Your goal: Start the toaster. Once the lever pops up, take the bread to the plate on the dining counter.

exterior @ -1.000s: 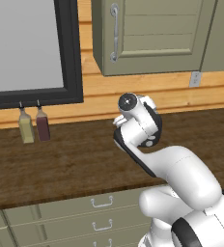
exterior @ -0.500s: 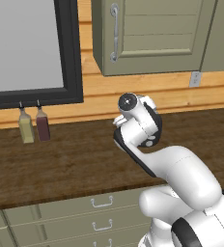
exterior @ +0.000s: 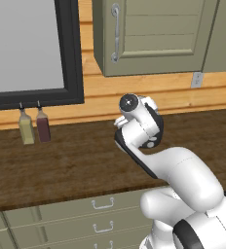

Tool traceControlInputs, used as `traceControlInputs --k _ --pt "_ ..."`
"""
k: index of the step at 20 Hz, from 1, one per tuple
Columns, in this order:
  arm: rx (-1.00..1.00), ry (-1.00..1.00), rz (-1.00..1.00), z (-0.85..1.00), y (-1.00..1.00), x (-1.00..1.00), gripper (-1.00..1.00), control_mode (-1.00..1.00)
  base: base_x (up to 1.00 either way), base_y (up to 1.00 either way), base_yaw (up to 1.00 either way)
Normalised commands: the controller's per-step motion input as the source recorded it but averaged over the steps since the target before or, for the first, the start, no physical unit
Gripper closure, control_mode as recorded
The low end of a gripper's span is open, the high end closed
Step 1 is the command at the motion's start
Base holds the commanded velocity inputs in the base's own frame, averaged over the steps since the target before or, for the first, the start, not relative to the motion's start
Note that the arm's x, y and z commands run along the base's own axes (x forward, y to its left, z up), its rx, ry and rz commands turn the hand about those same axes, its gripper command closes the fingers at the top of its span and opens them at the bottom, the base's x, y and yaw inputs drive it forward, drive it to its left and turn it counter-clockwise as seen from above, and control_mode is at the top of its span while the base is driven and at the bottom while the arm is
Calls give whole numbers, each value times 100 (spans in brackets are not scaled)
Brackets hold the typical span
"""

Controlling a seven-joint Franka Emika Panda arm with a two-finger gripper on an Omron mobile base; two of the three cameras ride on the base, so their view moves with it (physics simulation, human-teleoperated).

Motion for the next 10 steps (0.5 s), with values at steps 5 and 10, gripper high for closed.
traceControlInputs --k 5,10 --pt "0 0 0 0 0 0 -100 -100 0 0 0" --pt "0 0 0 0 0 0 -100 -100 0 0 0"
